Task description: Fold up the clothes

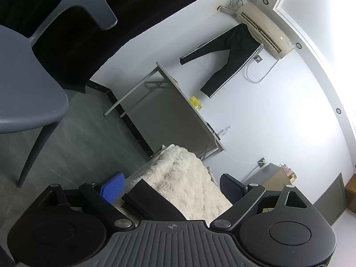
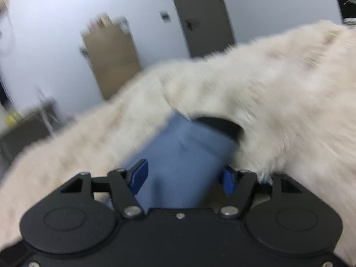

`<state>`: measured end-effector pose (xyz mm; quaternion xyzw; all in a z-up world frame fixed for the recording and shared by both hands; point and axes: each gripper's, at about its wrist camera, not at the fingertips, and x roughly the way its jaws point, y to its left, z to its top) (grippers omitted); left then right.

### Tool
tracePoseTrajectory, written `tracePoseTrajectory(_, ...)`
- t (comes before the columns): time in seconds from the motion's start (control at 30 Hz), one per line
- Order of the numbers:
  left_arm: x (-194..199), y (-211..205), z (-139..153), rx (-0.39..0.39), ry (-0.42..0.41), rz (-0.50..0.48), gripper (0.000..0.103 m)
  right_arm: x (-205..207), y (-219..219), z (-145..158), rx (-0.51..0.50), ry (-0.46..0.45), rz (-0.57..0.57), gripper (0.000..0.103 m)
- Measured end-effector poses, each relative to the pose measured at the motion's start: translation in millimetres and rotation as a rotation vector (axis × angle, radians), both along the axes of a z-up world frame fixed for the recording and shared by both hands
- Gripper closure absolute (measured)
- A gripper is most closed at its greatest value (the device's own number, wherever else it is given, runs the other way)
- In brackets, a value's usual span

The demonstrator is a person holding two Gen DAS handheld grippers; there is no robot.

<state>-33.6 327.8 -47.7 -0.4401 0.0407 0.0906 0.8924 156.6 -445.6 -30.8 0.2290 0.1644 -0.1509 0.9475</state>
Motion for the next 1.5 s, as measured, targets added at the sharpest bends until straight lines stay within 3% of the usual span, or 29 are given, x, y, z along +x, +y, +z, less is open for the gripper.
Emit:
tracePoseTrajectory(0.03, -0.4, -0.2, 0.2, 0.001, -0.001, -0.002, 0.013, 3.1, -7.4, -1.1, 0.059, -0.020, -0.003, 0.098)
tracePoseTrajectory(0.13, -1.4, -0.2, 0.1, -0.002, -0.009, -0.008, 0.013, 7.6, -8.6, 11.2, 0.078, -0.076, 0.006, 0.098)
tracePoseTrajectory(0.23, 0.0, -0.1, -0.9, -0.005, -0.008, -0.008, 0.013, 14.0, 5.9, 51.5, -0.031, -0.158, 0.103, 0.098)
tracePoseTrajectory(0.37, 2.9, -4.3, 1.9, 0.027, 0.006, -0.022, 0.013, 20.8, -4.1, 106.1, -0.069, -0.268, 0.090, 0.098)
tracePoseTrajectory(0.47, 12.4, -20.5, 13.0, 0.135, 0.071, -0.059, 0.000, 22.6, -19.5, 145.3, -0.145, -0.309, 0.036, 0.098)
tracePoseTrajectory(0.53, 34.8, -50.4, 27.1, 0.293, 0.189, -0.162, 0.000, 27.5, -27.3, 157.2, -0.209, -0.275, -0.005, 0.097)
tracePoseTrajectory(0.57, 47.1, -69.8, 32.4, 0.381, 0.250, -0.228, 0.000, 31.7, -29.6, 159.3, -0.256, -0.228, -0.032, 0.097)
tracePoseTrajectory(0.63, 61.3, -97.7, 34.9, 0.476, 0.321, -0.318, 0.000, 40.8, -30.6, 154.8, -0.290, -0.129, -0.060, 0.097)
tracePoseTrajectory(0.73, 75.1, -134.0, 32.6, 0.558, 0.392, -0.424, 0.000, 53.8, -28.3, 141.1, -0.284, -0.036, -0.073, 0.097)
tracePoseTrajectory(0.87, 81.2, -151.5, 25.2, 0.558, 0.441, -0.473, 0.000, 60.7, -1.4, 132.1, -0.324, -0.034, -0.059, 0.097)
tracePoseTrajectory(0.97, 84.3, -159.3, 15.7, 0.574, 0.486, -0.476, 0.000, 62.6, 21.7, 141.8, -0.368, -0.039, -0.037, 0.096)
tracePoseTrajectory(1.13, 82.9, -155.3, 13.3, 0.555, 0.484, -0.477, 0.000, 42.4, 72.0, 163.5, -0.437, -0.062, 0.036, 0.095)
tracePoseTrajectory(1.23, 80.6, -149.0, 14.2, 0.531, 0.473, -0.459, 0.000, 39.0, 112.1, 177.2, -0.448, -0.109, 0.140, 0.094)
tracePoseTrajectory(1.37, 71.3, -122.9, 18.4, 0.472, 0.434, -0.360, 0.000, 50.4, 196.5, 185.7, -0.490, -0.157, 0.289, 0.093)
tracePoseTrajectory(1.43, 60.2, -103.1, 20.5, 0.459, 0.421, -0.223, 0.000, 49.2, 247.2, 180.4, -0.497, -0.165, 0.390, 0.090)
tracePoseTrajectory(1.5, 52.8, -92.8, 21.9, 0.425, 0.397, -0.158, 0.000, 47.5, 296.7, 170.0, -0.505, -0.162, 0.492, 0.090)
